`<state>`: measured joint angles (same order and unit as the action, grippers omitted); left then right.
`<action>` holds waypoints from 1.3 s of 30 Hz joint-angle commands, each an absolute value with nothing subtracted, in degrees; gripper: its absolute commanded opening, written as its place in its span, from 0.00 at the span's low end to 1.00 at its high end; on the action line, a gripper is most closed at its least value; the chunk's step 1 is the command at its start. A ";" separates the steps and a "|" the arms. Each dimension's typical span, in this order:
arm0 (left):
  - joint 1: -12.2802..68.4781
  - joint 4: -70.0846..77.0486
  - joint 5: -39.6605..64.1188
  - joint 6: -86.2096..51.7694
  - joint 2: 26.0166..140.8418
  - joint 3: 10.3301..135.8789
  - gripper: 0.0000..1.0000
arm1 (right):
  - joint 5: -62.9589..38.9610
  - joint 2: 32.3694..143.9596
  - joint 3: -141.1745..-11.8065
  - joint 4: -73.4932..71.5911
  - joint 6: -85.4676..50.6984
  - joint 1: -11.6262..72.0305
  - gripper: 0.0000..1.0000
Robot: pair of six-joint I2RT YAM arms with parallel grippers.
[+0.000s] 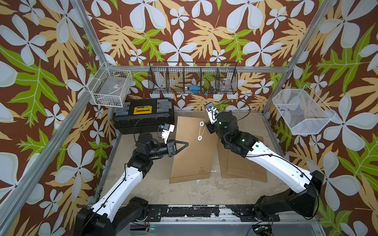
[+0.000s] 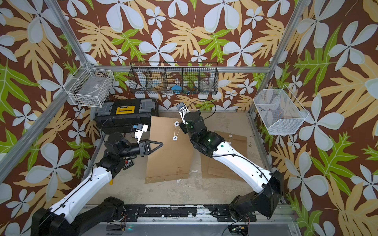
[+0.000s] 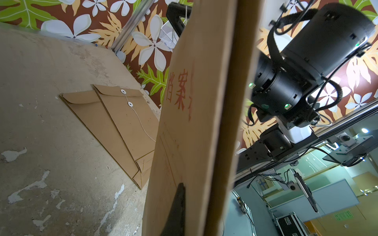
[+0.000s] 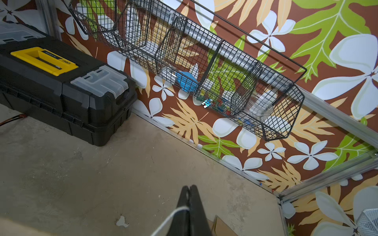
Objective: Close the mouth of the file bag
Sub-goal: Close the file bag.
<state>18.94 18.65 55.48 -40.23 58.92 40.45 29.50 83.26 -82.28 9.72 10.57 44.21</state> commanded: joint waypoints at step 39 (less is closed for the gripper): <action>22.54 11.51 49.13 -30.47 61.24 42.58 0.00 | 5.61 80.99 -83.16 15.84 -6.30 48.01 0.00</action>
